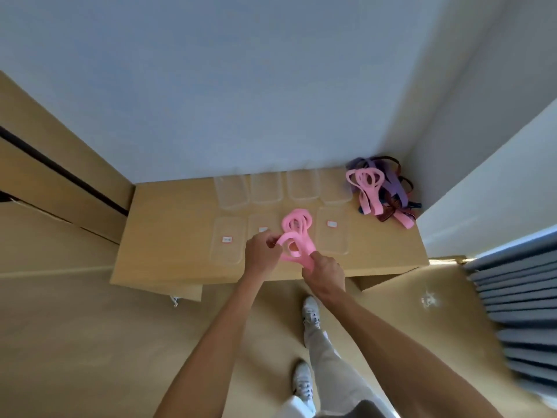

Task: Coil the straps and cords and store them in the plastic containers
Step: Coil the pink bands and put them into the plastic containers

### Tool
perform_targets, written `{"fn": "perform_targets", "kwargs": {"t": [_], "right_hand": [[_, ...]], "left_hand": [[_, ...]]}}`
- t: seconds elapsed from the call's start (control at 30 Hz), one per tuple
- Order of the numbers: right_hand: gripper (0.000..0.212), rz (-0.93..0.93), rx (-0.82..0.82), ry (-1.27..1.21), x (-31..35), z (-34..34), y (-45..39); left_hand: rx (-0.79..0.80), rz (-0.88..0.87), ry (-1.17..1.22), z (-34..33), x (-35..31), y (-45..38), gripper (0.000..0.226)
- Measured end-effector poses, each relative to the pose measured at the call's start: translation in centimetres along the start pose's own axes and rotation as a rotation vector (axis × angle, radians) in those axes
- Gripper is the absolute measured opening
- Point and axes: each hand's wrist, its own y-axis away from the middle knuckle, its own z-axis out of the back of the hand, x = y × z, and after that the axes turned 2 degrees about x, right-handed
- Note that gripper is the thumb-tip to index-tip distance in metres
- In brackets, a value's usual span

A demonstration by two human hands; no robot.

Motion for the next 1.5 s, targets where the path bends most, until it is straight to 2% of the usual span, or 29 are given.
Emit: {"fn": "perform_targets", "kwargs": {"t": [0.23,0.37,0.5,0.77,0.9,0.97,1.03,1.1,1.2,1.5], "right_hand": [[0.034,-0.082,0.039,-0.101,1.5,-1.0,-9.5],[0.035,-0.151,0.091,-0.056,1.4,-1.6,-13.9],[0.035,-0.179,0.122,0.02,1.0,-2.7,-17.3],[0.033,-0.231,0.151,0.048,0.0,-5.7,-19.3],[0.035,-0.275,0.103,0.058,0.2,-5.7,-19.3],[0.036,-0.277,0.045,0.033,0.3,-5.5,-18.9],[0.032,-0.289,-0.013,-0.036,0.6,-5.1,-18.3],[0.029,-0.329,-0.042,-0.092,0.8,-4.4,-17.7],[0.032,-0.397,-0.047,-0.154,1.1,-2.8,-16.6],[0.043,-0.574,-0.225,-0.405,-0.5,1.6,-11.7]], "left_hand": [[0.031,0.108,-0.048,-1.5,0.0,-9.6,0.023],[0.095,0.1,-0.088,-3.5,0.0,-14.0,0.016],[0.14,0.075,-0.165,-5.5,0.8,-17.6,0.021],[0.255,0.007,-0.17,-8.2,2.9,-21.0,0.027],[0.329,-0.065,-0.197,-8.0,3.5,-21.5,0.023],[0.257,-0.041,-0.244,-7.4,3.6,-21.2,0.017],[0.124,0.034,-0.281,-6.6,3.4,-20.8,0.021],[0.064,0.079,-0.281,-5.8,3.0,-20.2,0.022],[0.148,0.054,-0.238,-5.2,2.5,-18.8,0.019],[0.458,-0.281,-0.172,-7.3,-3.0,-14.7,0.017]]}}
